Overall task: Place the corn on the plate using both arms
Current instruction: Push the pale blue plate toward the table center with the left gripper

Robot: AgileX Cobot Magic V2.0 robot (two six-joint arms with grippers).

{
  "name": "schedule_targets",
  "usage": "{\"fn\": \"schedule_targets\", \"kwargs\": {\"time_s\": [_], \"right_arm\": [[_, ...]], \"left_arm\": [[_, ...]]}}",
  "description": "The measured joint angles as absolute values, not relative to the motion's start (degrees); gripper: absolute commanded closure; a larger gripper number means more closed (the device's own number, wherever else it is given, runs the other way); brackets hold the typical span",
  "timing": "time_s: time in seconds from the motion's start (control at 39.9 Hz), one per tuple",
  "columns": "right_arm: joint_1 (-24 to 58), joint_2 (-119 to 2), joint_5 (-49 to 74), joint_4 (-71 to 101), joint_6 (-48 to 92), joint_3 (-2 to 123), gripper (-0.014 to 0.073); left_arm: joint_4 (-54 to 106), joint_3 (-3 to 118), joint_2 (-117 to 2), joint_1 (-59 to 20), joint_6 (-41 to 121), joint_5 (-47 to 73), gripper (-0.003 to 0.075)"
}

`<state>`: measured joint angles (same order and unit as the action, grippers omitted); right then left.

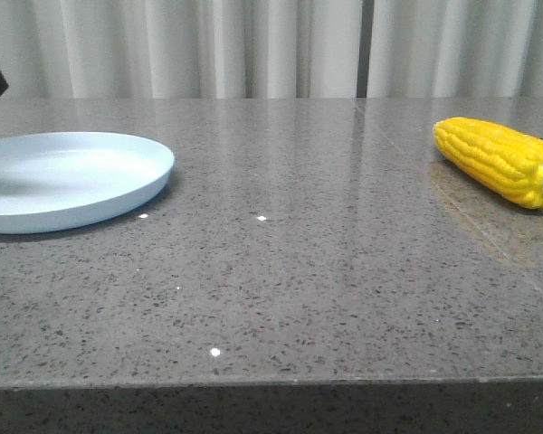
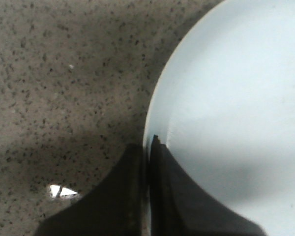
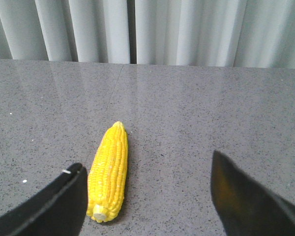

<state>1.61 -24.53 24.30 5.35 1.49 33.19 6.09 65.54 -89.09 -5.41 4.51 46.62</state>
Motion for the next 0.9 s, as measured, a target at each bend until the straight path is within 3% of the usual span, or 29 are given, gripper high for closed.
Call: {"fn": "schedule_targets", "kwargs": {"time_s": [0.3, 0.48, 0.7, 0.78, 0.9], "right_arm": [[1.61, -24.53, 24.17, 5.35, 1.49, 33.19, 0.0045], [1.61, -24.53, 24.17, 5.35, 1.49, 33.19, 0.0045], [1.61, -24.53, 24.17, 5.35, 1.49, 33.19, 0.0045], [1.61, -24.53, 24.17, 5.35, 1.49, 33.19, 0.0045], [1.61, -24.53, 24.17, 5.35, 1.49, 33.19, 0.0045]], "left_arm": [[14.31, 72.58, -87.65, -11.81, 4.62, 50.09, 0.0741], [15.63, 73.44, -91.07, -18.07, 4.62, 49.70, 0.0741], [15.61, 73.44, -96.21, -20.04, 4.62, 48.11, 0.0730], [15.61, 73.44, -96.46, -20.50, 4.62, 47.87, 0.0659], [15.61, 73.44, -96.54, -21.10, 4.62, 47.65, 0.0451]]}}
